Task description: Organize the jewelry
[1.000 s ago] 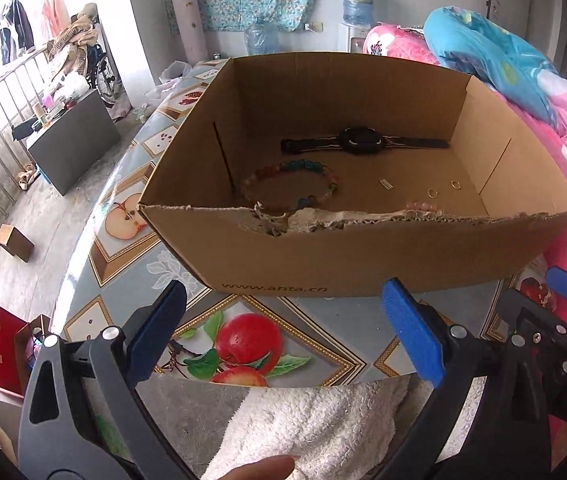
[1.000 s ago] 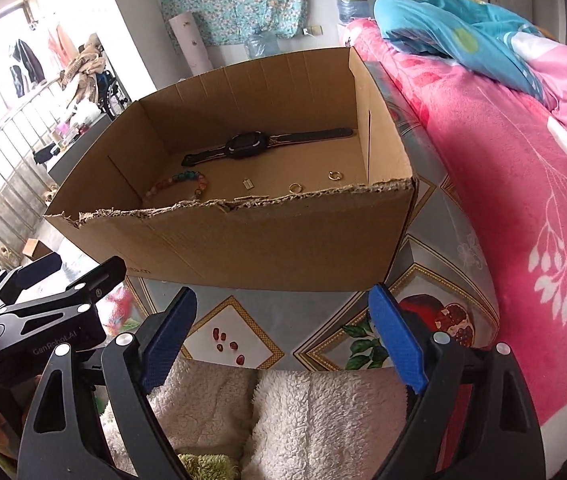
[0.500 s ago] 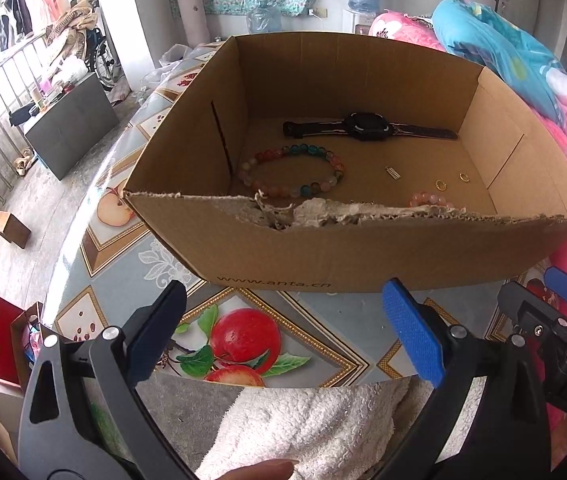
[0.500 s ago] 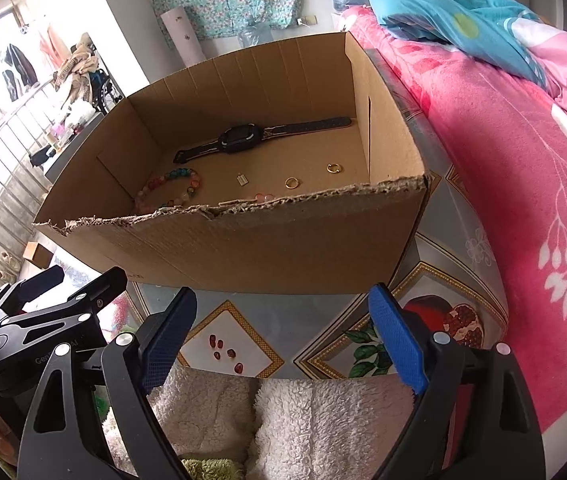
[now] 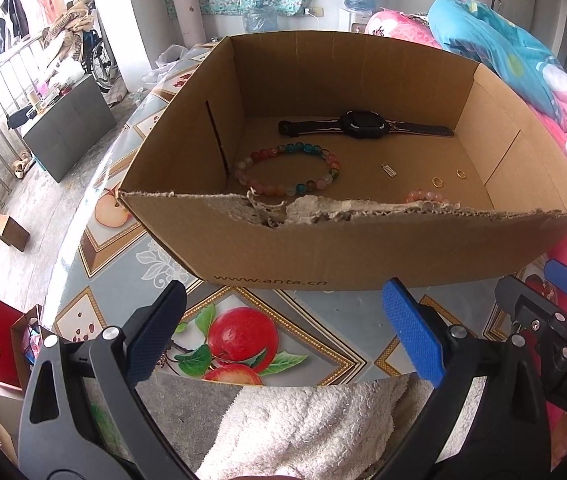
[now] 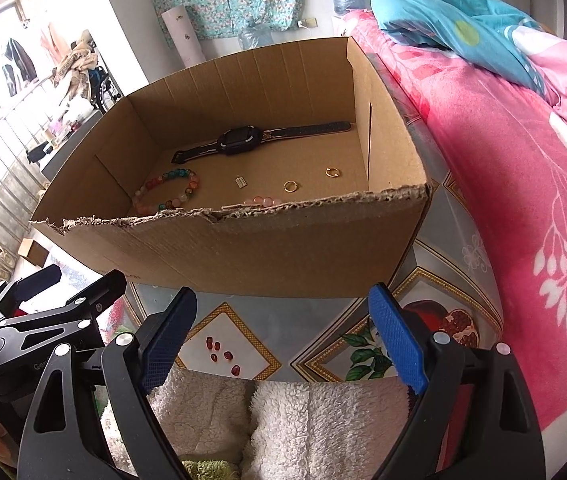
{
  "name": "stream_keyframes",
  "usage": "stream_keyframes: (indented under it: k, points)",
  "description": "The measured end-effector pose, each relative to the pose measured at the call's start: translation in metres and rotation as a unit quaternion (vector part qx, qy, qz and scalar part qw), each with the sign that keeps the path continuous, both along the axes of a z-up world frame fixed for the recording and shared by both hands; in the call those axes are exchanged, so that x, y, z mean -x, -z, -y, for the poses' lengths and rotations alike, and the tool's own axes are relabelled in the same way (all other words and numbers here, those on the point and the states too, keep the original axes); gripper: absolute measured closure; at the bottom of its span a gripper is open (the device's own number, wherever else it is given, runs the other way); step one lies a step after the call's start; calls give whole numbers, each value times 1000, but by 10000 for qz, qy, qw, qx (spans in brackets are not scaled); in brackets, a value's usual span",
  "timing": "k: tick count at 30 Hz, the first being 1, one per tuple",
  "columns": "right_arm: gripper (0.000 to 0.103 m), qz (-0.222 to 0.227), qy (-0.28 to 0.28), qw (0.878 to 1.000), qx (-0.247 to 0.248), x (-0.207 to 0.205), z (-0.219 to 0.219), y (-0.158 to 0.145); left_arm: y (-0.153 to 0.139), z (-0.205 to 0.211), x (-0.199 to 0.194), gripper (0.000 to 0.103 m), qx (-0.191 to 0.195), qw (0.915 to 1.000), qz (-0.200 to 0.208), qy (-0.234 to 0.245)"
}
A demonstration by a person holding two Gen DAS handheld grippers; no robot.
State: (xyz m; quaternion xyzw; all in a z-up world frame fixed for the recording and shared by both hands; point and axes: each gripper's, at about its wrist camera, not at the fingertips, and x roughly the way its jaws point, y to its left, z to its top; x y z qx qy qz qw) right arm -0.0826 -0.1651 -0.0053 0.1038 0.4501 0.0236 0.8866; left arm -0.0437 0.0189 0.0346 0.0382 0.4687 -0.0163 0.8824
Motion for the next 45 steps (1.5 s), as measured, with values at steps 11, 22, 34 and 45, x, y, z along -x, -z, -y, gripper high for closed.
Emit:
stream_keyframes:
  k: [11,22,34,45]
  points:
    - [17,13,1,10000,43,0,-1,-1,1,-1,0,8,9,10000,-20,-16]
    - [17,-7,6,10000,43,-1,-1,-1,1,2,1,8,-4,10000,-15,56]
    - [17,-13,5,10000,79,-1,-2,0,0,2,2,8,-14,10000,-3,52]
    - [17,-14,2,10000,91,-2,-2,0,0,2,2,8,-12,10000,3,56]
